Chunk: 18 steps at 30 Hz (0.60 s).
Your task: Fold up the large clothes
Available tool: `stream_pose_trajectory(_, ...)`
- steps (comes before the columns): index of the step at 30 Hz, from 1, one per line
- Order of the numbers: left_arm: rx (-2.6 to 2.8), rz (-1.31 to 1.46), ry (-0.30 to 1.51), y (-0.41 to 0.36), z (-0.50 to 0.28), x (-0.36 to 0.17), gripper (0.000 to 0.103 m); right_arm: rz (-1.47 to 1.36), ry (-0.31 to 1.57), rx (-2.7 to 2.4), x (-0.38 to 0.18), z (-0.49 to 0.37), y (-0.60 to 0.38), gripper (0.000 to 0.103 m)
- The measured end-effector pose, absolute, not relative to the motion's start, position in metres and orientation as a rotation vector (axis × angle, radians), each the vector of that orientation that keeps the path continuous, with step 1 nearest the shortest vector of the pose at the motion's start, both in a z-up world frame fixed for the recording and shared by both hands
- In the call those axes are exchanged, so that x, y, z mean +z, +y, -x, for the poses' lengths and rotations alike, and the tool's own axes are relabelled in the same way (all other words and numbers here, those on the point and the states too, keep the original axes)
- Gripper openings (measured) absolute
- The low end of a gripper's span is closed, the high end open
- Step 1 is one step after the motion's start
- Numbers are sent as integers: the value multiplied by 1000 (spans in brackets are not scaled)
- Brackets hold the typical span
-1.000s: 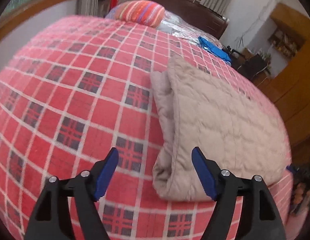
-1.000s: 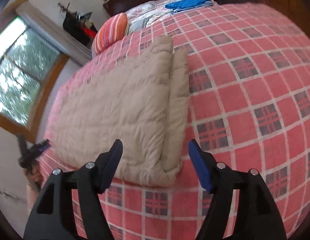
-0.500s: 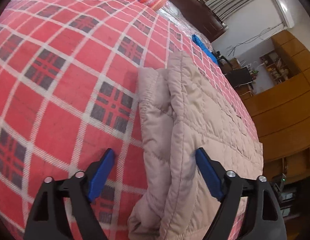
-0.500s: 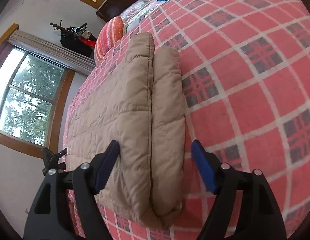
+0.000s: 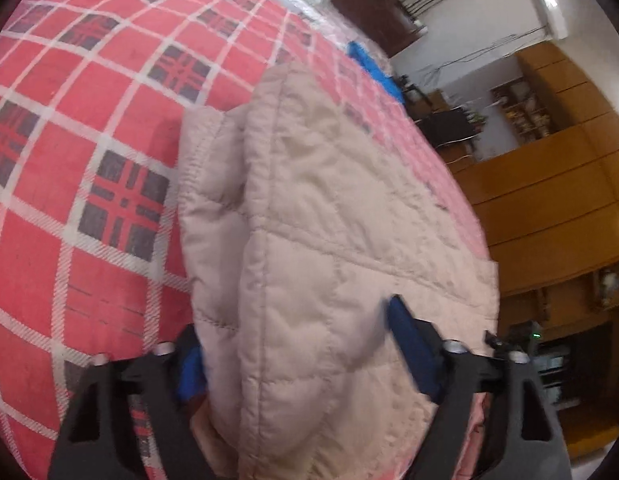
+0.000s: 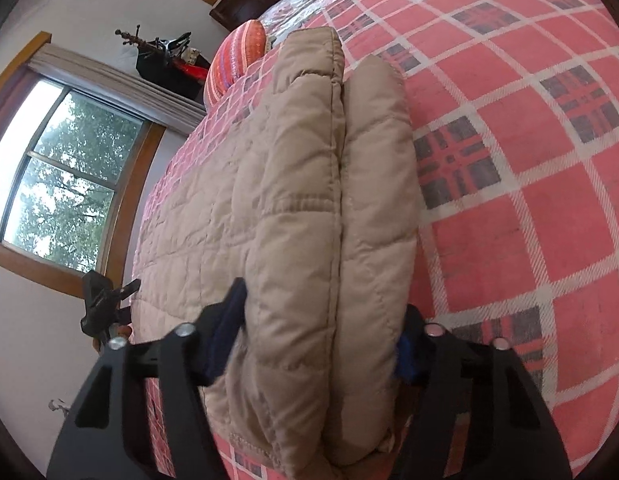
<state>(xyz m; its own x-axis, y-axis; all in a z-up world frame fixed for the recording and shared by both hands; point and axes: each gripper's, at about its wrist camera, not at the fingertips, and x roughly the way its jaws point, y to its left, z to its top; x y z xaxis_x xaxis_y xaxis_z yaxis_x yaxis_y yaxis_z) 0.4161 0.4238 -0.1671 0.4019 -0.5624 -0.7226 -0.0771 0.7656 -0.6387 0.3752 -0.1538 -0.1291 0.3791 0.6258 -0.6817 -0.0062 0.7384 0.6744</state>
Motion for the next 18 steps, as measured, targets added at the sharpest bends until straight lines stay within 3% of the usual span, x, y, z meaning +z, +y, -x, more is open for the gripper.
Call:
stream_pose_trajectory(4, -320, 641, 1102, 418, -411, -158, 35, -609, 1096, 465, -118, -372, -153, 33)
stream_pose_trajectory(7, -322, 596, 1057, 413, -400, -142, 22, -581, 1075, 472, -106, -370, -148, 21)
stream_pose_trajectory(18, -364, 497, 931, 393, -362, -71, 16, -492, 1005, 493, -47, -337, -144, 14)
